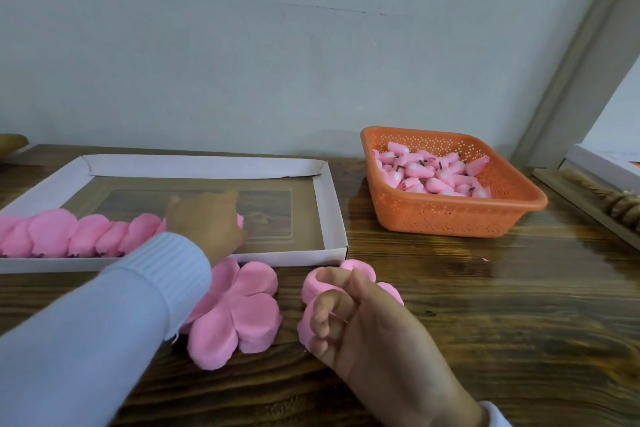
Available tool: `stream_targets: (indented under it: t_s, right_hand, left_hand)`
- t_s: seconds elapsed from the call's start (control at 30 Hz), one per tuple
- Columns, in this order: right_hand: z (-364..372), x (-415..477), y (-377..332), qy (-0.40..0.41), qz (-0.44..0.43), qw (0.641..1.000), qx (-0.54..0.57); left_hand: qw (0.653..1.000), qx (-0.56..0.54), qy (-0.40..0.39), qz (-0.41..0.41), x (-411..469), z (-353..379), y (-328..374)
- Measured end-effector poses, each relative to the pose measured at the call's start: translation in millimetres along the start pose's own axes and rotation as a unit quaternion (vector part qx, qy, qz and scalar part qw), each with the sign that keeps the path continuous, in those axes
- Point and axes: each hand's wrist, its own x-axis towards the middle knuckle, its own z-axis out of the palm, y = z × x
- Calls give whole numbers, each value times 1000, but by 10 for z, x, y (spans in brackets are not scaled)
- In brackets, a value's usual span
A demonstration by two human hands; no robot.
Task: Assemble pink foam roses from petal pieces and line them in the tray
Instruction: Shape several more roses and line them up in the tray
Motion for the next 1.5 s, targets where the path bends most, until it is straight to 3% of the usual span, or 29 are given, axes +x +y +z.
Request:
stream_targets:
  t_s: [0.23,0.4,0.77,1.23,1.37,1.5]
  right_hand:
    - [93,26,-46,48,12,999,-13]
    - [70,14,-21,38,12,999,-21]
    - [3,31,16,4,14,1000,-19]
    - [13,23,10,4,12,1000,-26]
    - [6,21,19,9,12,1000,-21]
    - [25,13,-9,16,-16,1000,3]
  left_hand:
    - [1000,8,17,23,42,86,-136]
    - [999,19,31,23,42,56,-152]
    - [981,-104,-66,153,61,114,-248]
    - [989,-71,-72,104,33,-6,-207]
    - [973,-224,-3,53,-141,-296,-45]
    - [873,-484,22,48,-674,-579,65]
